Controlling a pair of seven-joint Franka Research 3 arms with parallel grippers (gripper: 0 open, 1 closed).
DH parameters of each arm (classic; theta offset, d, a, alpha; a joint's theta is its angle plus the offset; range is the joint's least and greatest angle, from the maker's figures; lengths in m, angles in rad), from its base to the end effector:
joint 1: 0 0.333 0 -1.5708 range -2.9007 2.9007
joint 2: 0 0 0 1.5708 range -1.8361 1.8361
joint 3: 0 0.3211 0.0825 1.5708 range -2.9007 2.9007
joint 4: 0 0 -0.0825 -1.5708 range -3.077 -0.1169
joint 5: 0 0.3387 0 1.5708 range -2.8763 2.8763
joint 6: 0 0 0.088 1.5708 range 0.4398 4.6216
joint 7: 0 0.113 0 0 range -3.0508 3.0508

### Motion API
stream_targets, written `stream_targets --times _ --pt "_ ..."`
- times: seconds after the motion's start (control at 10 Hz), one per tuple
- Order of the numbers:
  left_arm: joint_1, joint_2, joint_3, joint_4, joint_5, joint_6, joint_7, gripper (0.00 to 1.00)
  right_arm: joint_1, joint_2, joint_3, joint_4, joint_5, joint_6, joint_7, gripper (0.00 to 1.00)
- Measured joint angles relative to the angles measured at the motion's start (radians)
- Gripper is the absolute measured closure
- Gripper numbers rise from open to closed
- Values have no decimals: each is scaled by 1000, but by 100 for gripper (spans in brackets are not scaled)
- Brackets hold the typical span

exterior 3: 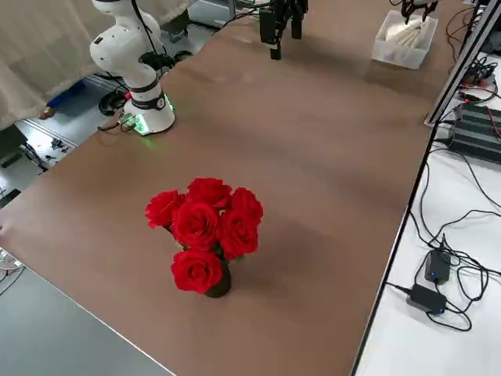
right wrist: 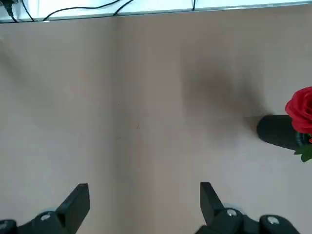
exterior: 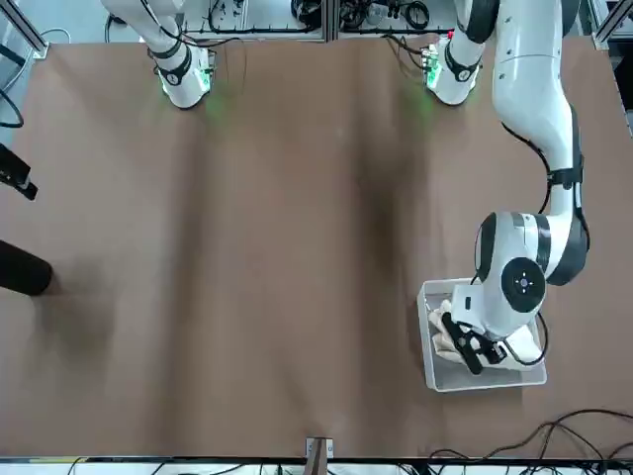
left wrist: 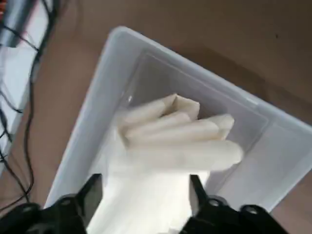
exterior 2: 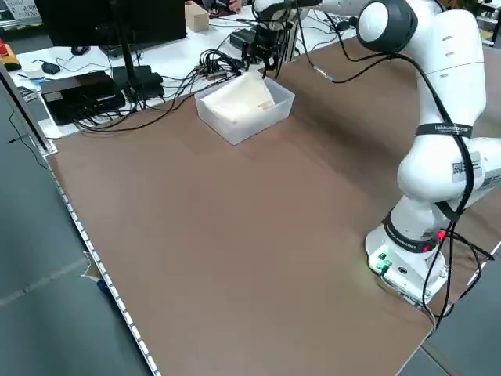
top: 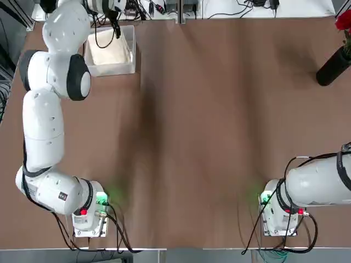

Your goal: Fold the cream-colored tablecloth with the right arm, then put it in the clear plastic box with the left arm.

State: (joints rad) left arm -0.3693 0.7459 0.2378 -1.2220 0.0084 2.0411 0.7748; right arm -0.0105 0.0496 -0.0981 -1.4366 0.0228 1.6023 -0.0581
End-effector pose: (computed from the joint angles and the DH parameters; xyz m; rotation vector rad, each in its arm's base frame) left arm 0.7043 -0.1419 0.3616 -2.6085 1.3887 -0.0520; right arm 0.5266 -0.0532 0.6585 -3.1270 0.0774 -0.1839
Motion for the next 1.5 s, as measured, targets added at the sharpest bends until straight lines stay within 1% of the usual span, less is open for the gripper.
stream_targets --times 0.1,0.2,0.4,0.5,0.6,0.7,0.8,1.0,1.2,1.3,1.4,1.5 --pt "3 -31 0 3 -11 -4 -97 0 0 0 0 0 0 0 0 0" --pt "9 -74 -3 -6 -18 -13 -205 0 0 0 0 0 0 0 0 0" --pt "27 -193 -27 -70 -25 -34 -431 0 -1 0 0 0 0 0 0 0" --pt "49 -258 -52 -103 -29 -65 -602 0 -1 0 0 0 0 0 0 0" --pt "82 -316 -95 -126 -29 -109 -766 0 -1 0 0 0 0 0 0 0" --pt "121 -370 -144 -145 -29 -145 -858 0 -1 0 0 0 0 1 0 0" --pt "164 -425 -191 -174 -29 -170 -896 0 -1 0 0 0 0 1 0 0" --pt "249 -567 -270 -275 -29 -223 -909 0 -1 0 0 0 0 1 0 0" --pt "279 -726 -295 -402 -29 -296 -909 0 -1 1 0 0 0 1 0 0" --pt "290 -793 -308 -461 -29 -307 -909 0 -1 1 0 0 0 1 0 0" --pt "294 -845 -317 -516 -29 -309 -908 0 -1 1 0 0 0 1 0 0" --pt "296 -879 -320 -560 -29 -309 -889 0 -1 1 0 0 0 1 0 0"
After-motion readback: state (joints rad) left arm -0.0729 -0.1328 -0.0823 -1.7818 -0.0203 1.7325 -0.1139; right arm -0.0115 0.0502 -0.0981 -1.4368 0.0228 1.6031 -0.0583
